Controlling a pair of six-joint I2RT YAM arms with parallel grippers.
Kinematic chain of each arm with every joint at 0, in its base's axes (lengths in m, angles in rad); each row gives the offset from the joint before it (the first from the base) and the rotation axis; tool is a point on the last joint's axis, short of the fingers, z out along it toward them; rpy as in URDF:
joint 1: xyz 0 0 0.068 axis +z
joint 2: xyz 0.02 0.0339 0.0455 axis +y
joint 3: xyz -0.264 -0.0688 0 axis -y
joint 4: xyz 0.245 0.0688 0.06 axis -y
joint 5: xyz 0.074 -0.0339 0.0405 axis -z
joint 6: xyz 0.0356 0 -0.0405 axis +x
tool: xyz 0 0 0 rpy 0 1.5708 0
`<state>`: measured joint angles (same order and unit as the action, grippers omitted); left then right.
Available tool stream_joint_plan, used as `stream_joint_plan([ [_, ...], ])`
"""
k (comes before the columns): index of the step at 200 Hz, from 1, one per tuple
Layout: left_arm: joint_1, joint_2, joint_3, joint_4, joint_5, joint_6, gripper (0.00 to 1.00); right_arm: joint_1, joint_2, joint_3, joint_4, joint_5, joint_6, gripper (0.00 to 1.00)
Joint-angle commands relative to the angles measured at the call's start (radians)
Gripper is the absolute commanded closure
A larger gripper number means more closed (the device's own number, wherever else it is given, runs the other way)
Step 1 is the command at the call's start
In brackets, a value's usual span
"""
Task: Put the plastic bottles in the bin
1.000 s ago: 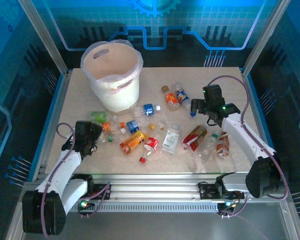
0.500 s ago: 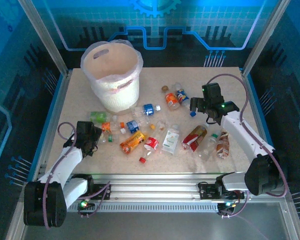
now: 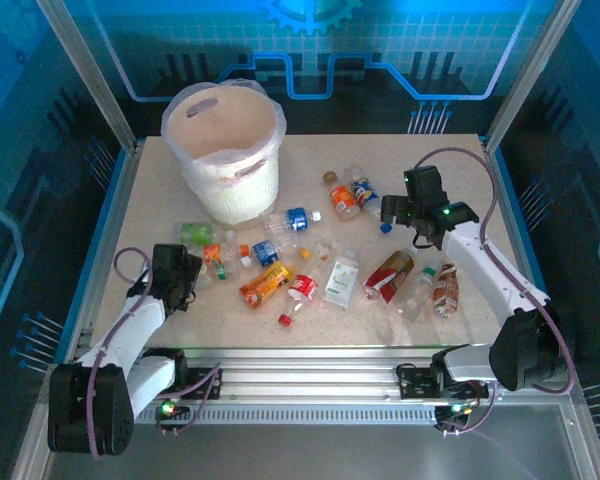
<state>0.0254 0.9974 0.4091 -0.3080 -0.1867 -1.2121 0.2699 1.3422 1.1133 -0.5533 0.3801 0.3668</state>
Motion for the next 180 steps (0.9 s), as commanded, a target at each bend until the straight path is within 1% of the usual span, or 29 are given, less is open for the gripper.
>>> stream_joint_plan([
  [1,0.018,0.004,-0.037,-0.041,-0.016,-0.016,0.10,0.012,-0.013,0.002,-0.012,0.020,0.013,0.00],
  [33,0.022,0.007,-0.038,-0.024,-0.017,-0.015,0.04,0.011,-0.013,-0.003,-0.011,0.026,0.013,0.00],
  [67,0.025,0.025,-0.037,-0.002,-0.018,-0.016,0.03,0.011,-0.011,-0.004,-0.007,0.028,0.015,0.00],
  [124,0.028,0.060,-0.038,0.033,-0.002,-0.024,0.03,0.011,-0.009,-0.005,-0.007,0.030,0.016,0.00],
  [146,0.028,0.060,-0.037,0.030,-0.005,-0.027,0.07,0.011,-0.012,-0.007,-0.004,0.034,0.017,0.00],
  [180,0.029,0.052,-0.042,0.020,-0.013,-0.033,0.19,0.011,-0.015,-0.010,-0.005,0.037,0.017,0.00],
])
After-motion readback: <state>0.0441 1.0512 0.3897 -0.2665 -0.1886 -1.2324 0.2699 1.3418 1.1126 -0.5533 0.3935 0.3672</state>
